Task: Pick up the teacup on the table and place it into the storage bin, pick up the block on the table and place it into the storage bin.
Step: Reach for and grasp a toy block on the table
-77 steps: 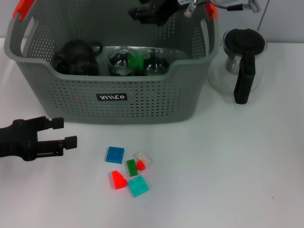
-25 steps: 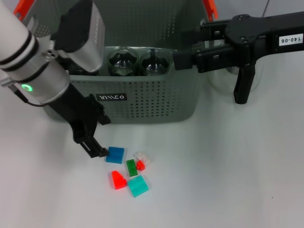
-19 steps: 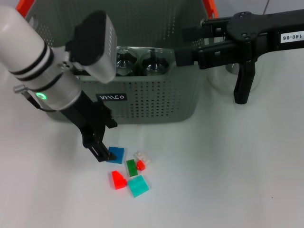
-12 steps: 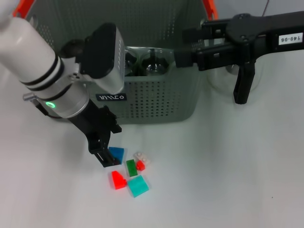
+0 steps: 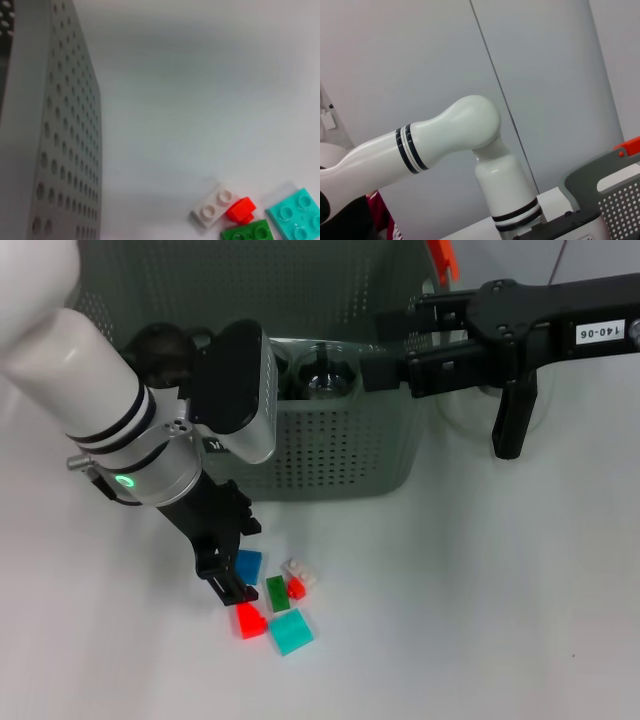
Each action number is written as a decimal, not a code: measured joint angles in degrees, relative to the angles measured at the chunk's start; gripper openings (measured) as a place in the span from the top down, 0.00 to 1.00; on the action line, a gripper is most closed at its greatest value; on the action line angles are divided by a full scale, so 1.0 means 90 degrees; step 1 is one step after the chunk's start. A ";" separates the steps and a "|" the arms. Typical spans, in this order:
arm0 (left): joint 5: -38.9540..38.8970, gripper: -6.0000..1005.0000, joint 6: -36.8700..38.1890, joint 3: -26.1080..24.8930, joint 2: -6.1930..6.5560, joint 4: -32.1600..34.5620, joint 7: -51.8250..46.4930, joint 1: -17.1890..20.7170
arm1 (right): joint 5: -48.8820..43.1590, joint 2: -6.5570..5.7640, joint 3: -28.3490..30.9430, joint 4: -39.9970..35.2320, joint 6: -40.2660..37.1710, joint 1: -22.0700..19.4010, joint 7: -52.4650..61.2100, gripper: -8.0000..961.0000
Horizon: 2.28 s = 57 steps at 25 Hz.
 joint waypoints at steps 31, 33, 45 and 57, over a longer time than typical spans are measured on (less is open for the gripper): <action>0.0000 0.21 -0.0681 0.0171 -0.0006 -0.0442 0.0114 -0.0055 | 0.0036 0.0022 0.0051 0.0092 -0.0041 -0.0071 -0.0142 0.08; -0.0001 0.22 -0.0687 0.0171 -0.0010 -0.0442 0.0132 -0.0037 | 0.0036 0.0029 0.0061 0.0114 -0.0042 -0.0066 -0.0162 0.08; -0.0001 0.28 -0.0687 0.0145 -0.0003 -0.0482 0.0269 0.0009 | 0.0048 0.0065 0.0072 0.0233 -0.0042 -0.0062 -0.0287 0.08; 0.0000 0.28 -0.0655 0.0162 0.0002 -0.0465 0.0286 0.0014 | 0.0055 0.0065 0.0068 0.0348 -0.0039 -0.0069 -0.0362 0.08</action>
